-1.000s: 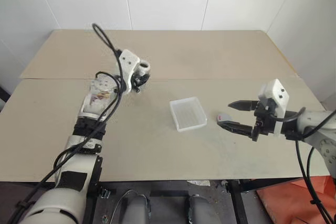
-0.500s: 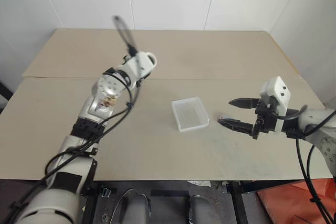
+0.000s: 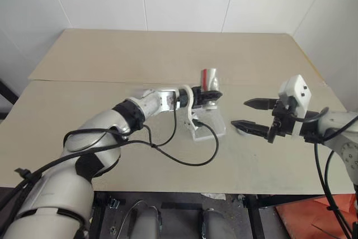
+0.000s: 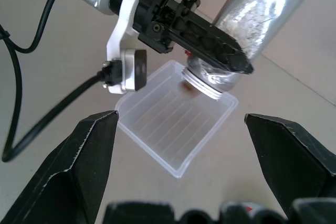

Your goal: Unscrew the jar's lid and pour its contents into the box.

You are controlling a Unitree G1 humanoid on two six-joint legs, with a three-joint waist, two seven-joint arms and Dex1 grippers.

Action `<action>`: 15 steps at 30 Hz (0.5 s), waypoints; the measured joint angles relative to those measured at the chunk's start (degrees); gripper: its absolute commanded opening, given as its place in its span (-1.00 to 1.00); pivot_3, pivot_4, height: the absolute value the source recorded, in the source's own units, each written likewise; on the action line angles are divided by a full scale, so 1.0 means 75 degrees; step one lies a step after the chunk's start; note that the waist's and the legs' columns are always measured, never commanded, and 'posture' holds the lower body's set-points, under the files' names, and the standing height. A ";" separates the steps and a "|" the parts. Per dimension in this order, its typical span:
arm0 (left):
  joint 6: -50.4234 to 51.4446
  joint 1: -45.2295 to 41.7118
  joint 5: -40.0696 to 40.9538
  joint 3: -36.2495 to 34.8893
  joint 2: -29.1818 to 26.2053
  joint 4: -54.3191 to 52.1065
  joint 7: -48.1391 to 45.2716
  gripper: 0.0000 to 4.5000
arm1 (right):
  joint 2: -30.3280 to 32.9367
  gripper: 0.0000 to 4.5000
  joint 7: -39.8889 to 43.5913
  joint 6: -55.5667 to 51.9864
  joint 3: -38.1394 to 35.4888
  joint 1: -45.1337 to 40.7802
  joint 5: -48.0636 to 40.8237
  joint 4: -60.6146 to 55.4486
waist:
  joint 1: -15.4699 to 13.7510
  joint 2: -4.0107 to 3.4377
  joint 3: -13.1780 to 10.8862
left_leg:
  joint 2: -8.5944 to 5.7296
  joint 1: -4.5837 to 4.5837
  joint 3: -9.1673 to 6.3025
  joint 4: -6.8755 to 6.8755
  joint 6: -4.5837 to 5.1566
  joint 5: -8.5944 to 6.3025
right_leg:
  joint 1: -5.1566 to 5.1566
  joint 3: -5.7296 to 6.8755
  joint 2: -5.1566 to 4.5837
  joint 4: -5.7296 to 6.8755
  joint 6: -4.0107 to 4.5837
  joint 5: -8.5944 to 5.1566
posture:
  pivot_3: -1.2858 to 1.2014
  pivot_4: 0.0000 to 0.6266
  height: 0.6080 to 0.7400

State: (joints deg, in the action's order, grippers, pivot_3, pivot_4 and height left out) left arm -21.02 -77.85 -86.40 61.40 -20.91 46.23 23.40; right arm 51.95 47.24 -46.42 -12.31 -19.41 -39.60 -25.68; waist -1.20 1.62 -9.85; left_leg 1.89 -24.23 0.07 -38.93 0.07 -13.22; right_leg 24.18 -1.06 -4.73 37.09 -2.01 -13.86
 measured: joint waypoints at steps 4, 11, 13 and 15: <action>0.0020 -0.0078 -0.0168 0.0121 0.0155 0.0358 0.0320 -0.11 | -0.0096 0.99 -0.0275 -0.0058 -0.0304 0.0123 -0.0272 -0.0431 | 0.0045 0.0001 0.0000 | 0.0000 -0.0001 0.0000 0.0000 0.0000 0.0000 | 0.0001 0.0000 -0.0001 0.0001 -0.0001 -0.0001 | 0.03 -0.52 1.00; -0.0215 -0.0078 0.0182 0.0030 0.0020 0.0542 0.0274 -0.11 | -0.0101 0.99 -0.0517 -0.0190 -0.0361 0.0271 -0.0313 -0.0503 | 0.0055 0.0000 0.0000 | -0.0002 -0.0002 0.0000 0.0000 0.0000 0.0000 | 0.0000 0.0002 -0.0005 0.0002 -0.0002 -0.0001 | 0.03 -0.52 1.00; -0.0331 -0.0071 0.0434 -0.0090 -0.0072 0.0529 0.0127 -0.11 | -0.0081 0.99 -0.0489 -0.0205 -0.0360 0.0251 -0.0322 -0.0481 | 0.0060 0.0000 0.0000 | -0.0002 -0.0002 0.0000 0.0000 0.0000 0.0000 | 0.0001 0.0002 -0.0005 0.0003 -0.0002 -0.0001 | 0.03 -0.52 1.00; -0.0370 -0.0029 0.0665 -0.0296 -0.0196 0.0461 0.0001 -0.11 | -0.0036 0.99 -0.0456 -0.0207 -0.0352 0.0186 -0.0319 -0.0413 | 0.0069 0.0000 0.0000 | -0.0002 0.0001 0.0001 0.0000 0.0000 0.0000 | 0.0000 0.0001 -0.0005 0.0004 -0.0001 -0.0001 | 0.03 -0.52 1.00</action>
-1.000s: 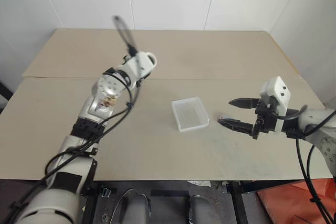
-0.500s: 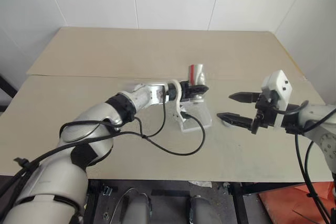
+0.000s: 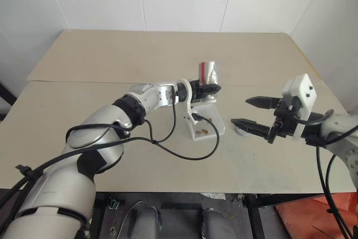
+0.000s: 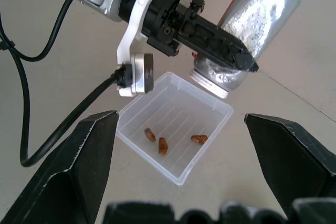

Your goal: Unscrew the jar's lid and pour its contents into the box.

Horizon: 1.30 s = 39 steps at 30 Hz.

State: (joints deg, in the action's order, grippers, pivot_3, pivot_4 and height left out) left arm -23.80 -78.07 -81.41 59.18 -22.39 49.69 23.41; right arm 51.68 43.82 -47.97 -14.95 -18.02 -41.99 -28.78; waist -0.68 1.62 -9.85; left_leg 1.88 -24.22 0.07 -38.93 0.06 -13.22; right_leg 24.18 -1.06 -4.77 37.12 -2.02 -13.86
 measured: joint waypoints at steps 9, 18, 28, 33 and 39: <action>-0.0258 0.1727 0.4638 -0.3289 -0.0321 -0.0973 -0.3019 -0.11 | 0.0081 0.99 0.0305 0.0000 0.0147 -0.0431 0.0008 0.0369 | 0.0029 -0.0004 0.0003 | 0.0005 0.0003 0.0005 -0.0003 0.0000 0.0000 | 0.0001 0.0000 -0.0003 0.0004 0.0001 0.0001 | 0.03 -0.52 1.00; 0.5281 0.3757 1.0436 -0.7503 0.0372 -0.3805 -0.6767 -0.11 | -0.0022 0.99 0.0457 -0.0001 0.0368 -0.0574 -0.0156 0.0456 | 0.0057 -0.0006 0.0003 | 0.0006 0.0005 -0.0005 -0.0011 0.0000 0.0001 | -0.0010 0.0007 0.0000 0.0007 0.0001 0.0001 | 0.03 -0.52 1.00; 0.5952 0.5383 1.1816 -0.8565 0.0837 -0.4423 -0.6793 -0.11 | -0.0092 0.99 0.0436 -0.0031 0.0440 -0.0790 -0.0284 0.0458 | 0.0006 -0.0008 0.0007 | 0.0004 0.0021 -0.0007 -0.0010 0.0000 0.0000 | -0.0027 0.0006 -0.0001 0.0002 0.0002 0.0001 | 0.03 -0.52 1.00; 0.4775 0.5928 1.1809 -0.8562 0.1036 -0.4413 -0.6770 0.04 | -0.0092 1.00 0.0432 -0.0070 0.0438 -0.0781 -0.0366 0.0375 | 0.0003 -0.0008 0.0007 | 0.0005 0.0021 -0.0006 -0.0009 0.0000 0.0000 | -0.0027 0.0005 -0.0001 0.0003 0.0003 0.0001 | 0.03 -0.52 1.00; 0.4559 0.6203 1.1778 -0.8401 0.0971 -0.4445 -0.6844 0.89 | -0.0091 1.00 0.0409 -0.0113 0.0438 -0.0780 -0.0522 0.0280 | 0.0007 -0.0008 0.0008 | 0.0005 0.0021 -0.0007 -0.0008 0.0000 0.0000 | -0.0027 0.0005 0.0000 0.0001 0.0003 0.0001 | 0.03 -0.52 1.00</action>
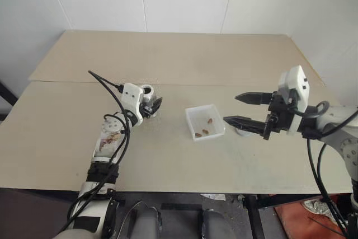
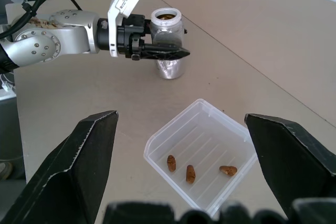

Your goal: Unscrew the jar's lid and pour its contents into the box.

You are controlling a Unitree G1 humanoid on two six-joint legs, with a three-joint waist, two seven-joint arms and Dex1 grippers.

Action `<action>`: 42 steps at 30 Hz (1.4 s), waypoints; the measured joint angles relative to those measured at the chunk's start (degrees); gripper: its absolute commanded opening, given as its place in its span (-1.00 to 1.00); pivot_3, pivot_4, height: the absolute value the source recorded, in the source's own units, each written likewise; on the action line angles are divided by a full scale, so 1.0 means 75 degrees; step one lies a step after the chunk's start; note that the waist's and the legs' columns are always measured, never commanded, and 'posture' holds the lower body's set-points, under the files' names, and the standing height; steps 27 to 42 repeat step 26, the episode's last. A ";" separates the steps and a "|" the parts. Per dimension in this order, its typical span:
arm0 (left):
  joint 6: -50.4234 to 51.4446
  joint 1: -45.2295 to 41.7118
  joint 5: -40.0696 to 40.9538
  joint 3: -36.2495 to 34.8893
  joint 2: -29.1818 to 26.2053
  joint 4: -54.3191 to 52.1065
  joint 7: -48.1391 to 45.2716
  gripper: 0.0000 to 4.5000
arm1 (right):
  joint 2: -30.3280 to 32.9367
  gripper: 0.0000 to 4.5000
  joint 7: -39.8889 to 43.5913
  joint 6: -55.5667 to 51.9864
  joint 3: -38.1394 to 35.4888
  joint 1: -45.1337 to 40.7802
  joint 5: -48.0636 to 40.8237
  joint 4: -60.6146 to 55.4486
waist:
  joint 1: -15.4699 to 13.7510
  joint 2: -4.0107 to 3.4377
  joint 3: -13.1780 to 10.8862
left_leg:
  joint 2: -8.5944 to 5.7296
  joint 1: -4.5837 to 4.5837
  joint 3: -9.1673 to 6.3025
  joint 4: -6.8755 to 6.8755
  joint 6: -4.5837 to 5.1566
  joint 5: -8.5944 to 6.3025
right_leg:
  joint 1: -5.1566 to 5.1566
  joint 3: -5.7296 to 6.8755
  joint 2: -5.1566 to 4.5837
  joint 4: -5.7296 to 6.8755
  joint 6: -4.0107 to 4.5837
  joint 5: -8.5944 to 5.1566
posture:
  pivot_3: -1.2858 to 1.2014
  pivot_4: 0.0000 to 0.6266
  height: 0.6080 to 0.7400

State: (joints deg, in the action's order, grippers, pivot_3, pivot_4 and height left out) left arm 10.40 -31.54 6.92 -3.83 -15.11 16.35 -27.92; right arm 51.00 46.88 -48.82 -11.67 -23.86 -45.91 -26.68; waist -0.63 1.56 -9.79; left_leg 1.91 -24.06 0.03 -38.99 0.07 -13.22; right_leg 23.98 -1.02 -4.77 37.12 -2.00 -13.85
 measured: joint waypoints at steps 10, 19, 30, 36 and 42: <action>0.1416 0.2371 0.1287 -0.0453 -0.2147 -0.3270 -0.1742 0.99 | 0.0218 1.00 0.0055 -0.0018 0.0005 0.0374 0.0052 -0.0135 | 0.0146 -0.0005 0.0003 | 0.0010 0.0007 0.0005 0.0009 0.0000 0.0000 | 0.0005 -0.0010 0.0003 -0.0001 0.0001 -0.0001 | 0.03 -0.52 1.00; 0.1434 0.3353 0.3551 -0.3151 -0.5073 -0.3707 -0.5439 0.99 | 0.0399 1.00 0.0574 0.0334 -0.0029 0.0893 0.0296 -0.0179 | 0.0175 -0.0006 0.0003 | 0.0018 0.0042 0.0021 0.0023 -0.0001 -0.0001 | -0.0020 -0.0008 0.0005 -0.0010 0.0006 -0.0007 | 0.03 -0.52 1.00; 0.0892 0.3760 0.3820 -0.3919 -0.5764 -0.2841 -0.6980 0.99 | 0.0536 1.00 0.1043 0.0776 -0.0051 0.0983 0.0569 0.0037 | 0.0153 -0.0006 0.0003 | 0.0029 0.0074 0.0025 0.0030 -0.0002 -0.0002 | -0.0049 -0.0007 0.0012 -0.0015 0.0009 -0.0012 | 0.03 -0.52 1.00; 0.0892 0.3760 0.3820 -0.3919 -0.5764 -0.2841 -0.6980 0.99 | 0.0536 1.00 0.1043 0.0776 -0.0051 0.0983 0.0569 0.0037 | 0.0153 -0.0006 0.0003 | 0.0029 0.0074 0.0025 0.0030 -0.0002 -0.0002 | -0.0049 -0.0007 0.0012 -0.0015 0.0009 -0.0012 | 0.03 -0.52 1.00; 0.0892 0.3760 0.3820 -0.3919 -0.5764 -0.2841 -0.6980 0.99 | 0.0536 1.00 0.1043 0.0776 -0.0051 0.0983 0.0569 0.0037 | 0.0153 -0.0006 0.0003 | 0.0029 0.0074 0.0025 0.0030 -0.0002 -0.0002 | -0.0049 -0.0007 0.0012 -0.0015 0.0009 -0.0012 | 0.03 -0.52 1.00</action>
